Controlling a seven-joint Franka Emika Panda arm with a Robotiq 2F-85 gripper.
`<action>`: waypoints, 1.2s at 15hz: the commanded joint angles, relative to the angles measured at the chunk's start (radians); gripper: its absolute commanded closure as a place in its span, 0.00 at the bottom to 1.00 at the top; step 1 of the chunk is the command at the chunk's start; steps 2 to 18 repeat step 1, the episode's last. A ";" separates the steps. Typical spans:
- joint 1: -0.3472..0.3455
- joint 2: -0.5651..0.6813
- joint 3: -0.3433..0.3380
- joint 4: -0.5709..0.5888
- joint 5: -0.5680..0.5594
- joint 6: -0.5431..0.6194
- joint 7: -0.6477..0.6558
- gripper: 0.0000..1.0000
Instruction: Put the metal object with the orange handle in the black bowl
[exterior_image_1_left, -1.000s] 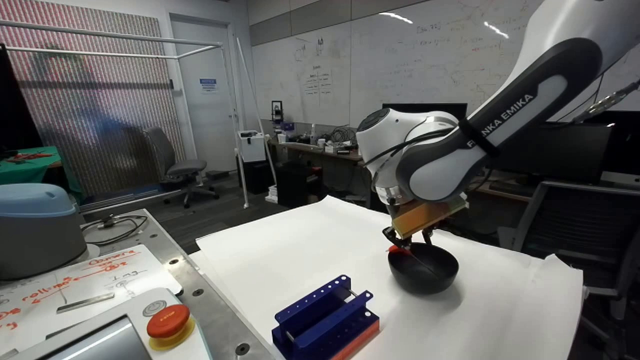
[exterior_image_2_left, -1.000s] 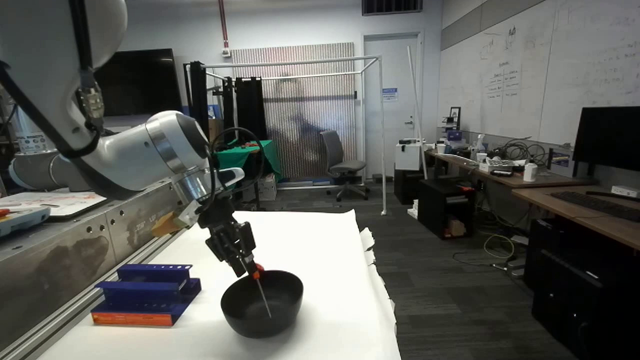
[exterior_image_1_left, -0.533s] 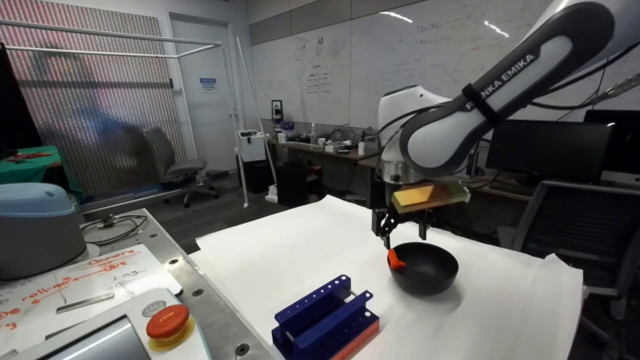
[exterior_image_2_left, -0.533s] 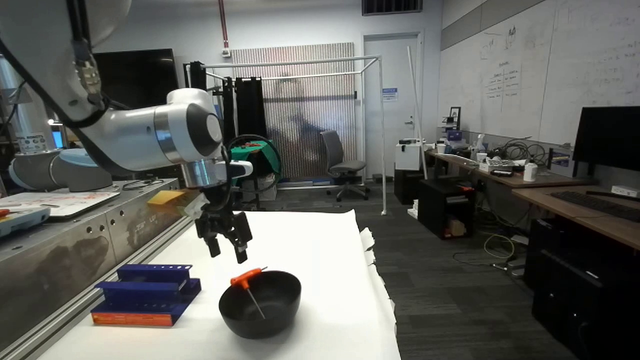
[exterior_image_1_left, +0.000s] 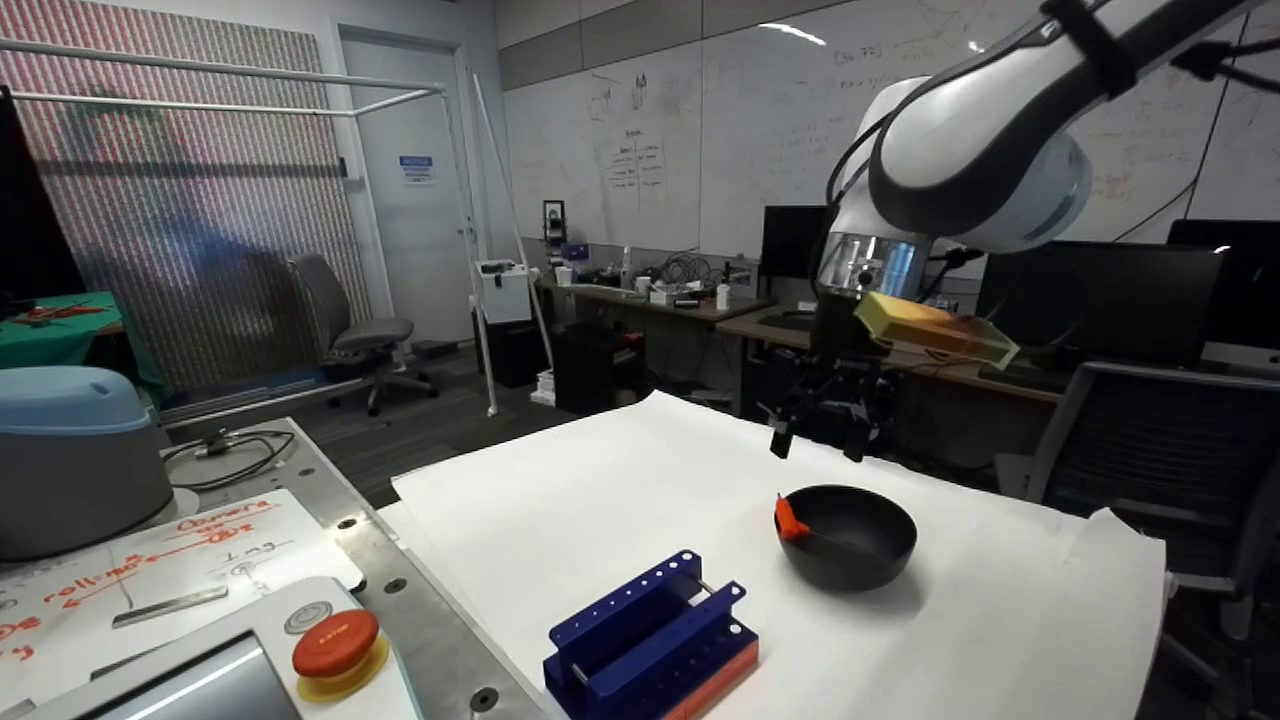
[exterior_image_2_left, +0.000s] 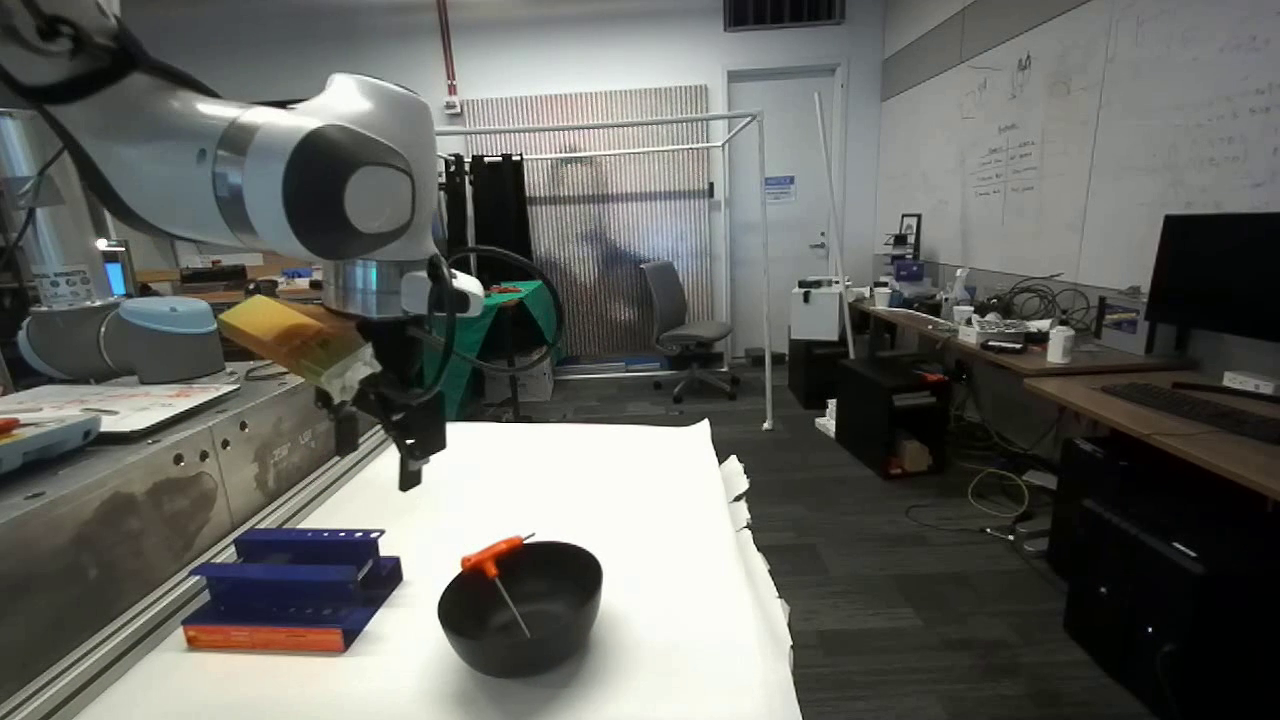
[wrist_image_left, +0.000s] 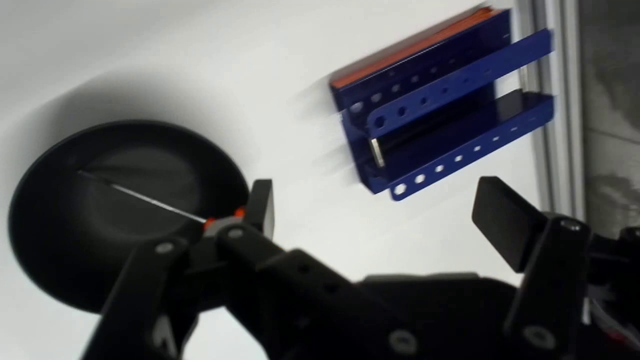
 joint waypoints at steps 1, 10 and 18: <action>0.001 -0.028 0.003 -0.017 0.044 -0.009 -0.039 0.00; 0.001 -0.028 0.003 -0.017 0.044 -0.009 -0.039 0.00; 0.001 -0.028 0.003 -0.017 0.044 -0.009 -0.039 0.00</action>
